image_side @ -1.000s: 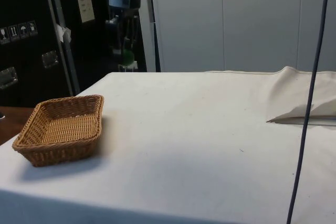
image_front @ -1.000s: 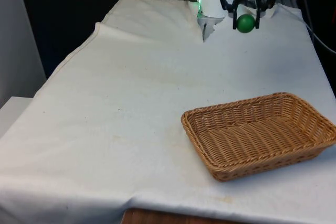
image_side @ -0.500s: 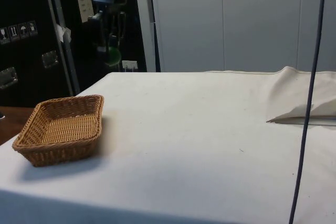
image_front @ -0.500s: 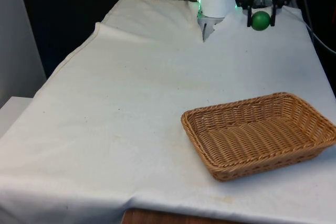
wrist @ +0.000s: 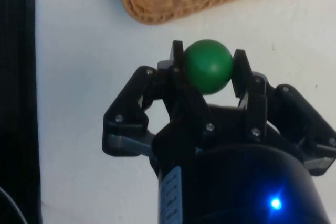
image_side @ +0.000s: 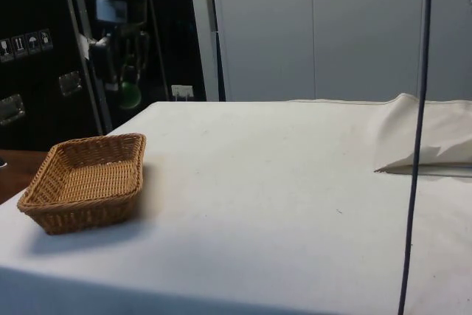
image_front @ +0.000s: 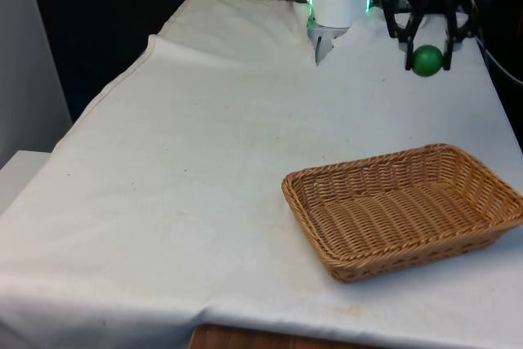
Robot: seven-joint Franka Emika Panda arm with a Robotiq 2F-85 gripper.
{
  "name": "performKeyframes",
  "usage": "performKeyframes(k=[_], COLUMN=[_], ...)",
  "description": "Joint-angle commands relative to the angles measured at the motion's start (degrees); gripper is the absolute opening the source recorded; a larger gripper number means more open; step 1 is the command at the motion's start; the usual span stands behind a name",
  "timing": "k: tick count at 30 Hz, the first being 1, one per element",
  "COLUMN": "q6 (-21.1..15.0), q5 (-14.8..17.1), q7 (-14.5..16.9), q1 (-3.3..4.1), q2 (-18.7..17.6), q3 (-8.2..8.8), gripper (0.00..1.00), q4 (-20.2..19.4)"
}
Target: Pick up the ball and place it into the basket.
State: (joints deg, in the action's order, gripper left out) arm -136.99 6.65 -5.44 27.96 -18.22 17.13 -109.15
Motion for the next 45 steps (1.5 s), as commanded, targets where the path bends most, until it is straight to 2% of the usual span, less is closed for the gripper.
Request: performKeyframes(k=[1, 3, 5, 6, 13, 14, 15, 17, 21, 22, 23, 29, 30, 31, 39, 40, 41, 45], q6=[0.2, -0.1, 0.1, -0.2, -0.5, -0.3, -0.5, -0.4, -0.3, -0.3, -0.3, -0.6, -0.4, -0.7, -2.5, -2.2, -2.7, -3.8], q5=[0.7, 0.2, 1.2, 1.8, 3.2, 2.5, 3.4, 4.0, 4.6, 4.1, 5.0, 6.0, 5.4, 6.0, 6.2, 5.7, 6.2, 6.1], q7=[0.0, -0.2, -0.1, 0.1, -0.1, -0.2, -0.1, -0.2, -0.3, -0.4, -0.3, -0.3, -0.5, -0.3, -0.2, -0.5, -0.2, 0.0], q1=[-0.17, 0.0, -0.29, -0.29, -0.34, -0.06, -0.34, -0.4, -0.4, -0.11, -0.46, -0.4, -0.11, -0.4, -0.46, -0.11, -0.46, -0.57], q2=[-1.3, -1.7, -3.7, -5.4, -11.5, -10.5, -12.4, -15.1, -18.6, -17.9, -20.3, -24.8, -24.5, -25.4, -30.8, -30.6, -31.2, -32.5], q3=[-0.34, -0.11, -0.57, -0.69, -1.03, -0.52, -1.09, -1.15, -1.32, -0.86, -1.32, -1.38, -0.92, -1.38, -1.72, -1.26, -1.78, -1.83], gripper=[0.0, 0.0, 0.0, 0.0, 0.0, 0.0, 0.0, 0.0, 0.0, 0.0, 0.0, 0.0, 0.0, 0.0, 0.0, 0.0, 0.0, 0.0], q4=[1.1, 1.5, 3.3, 4.9, 10.5, 9.6, 11.3, 14.0, 17.7, 17.1, 19.5, 23.7, 23.4, 24.2, 27.8, 27.7, 28.0, 28.1])
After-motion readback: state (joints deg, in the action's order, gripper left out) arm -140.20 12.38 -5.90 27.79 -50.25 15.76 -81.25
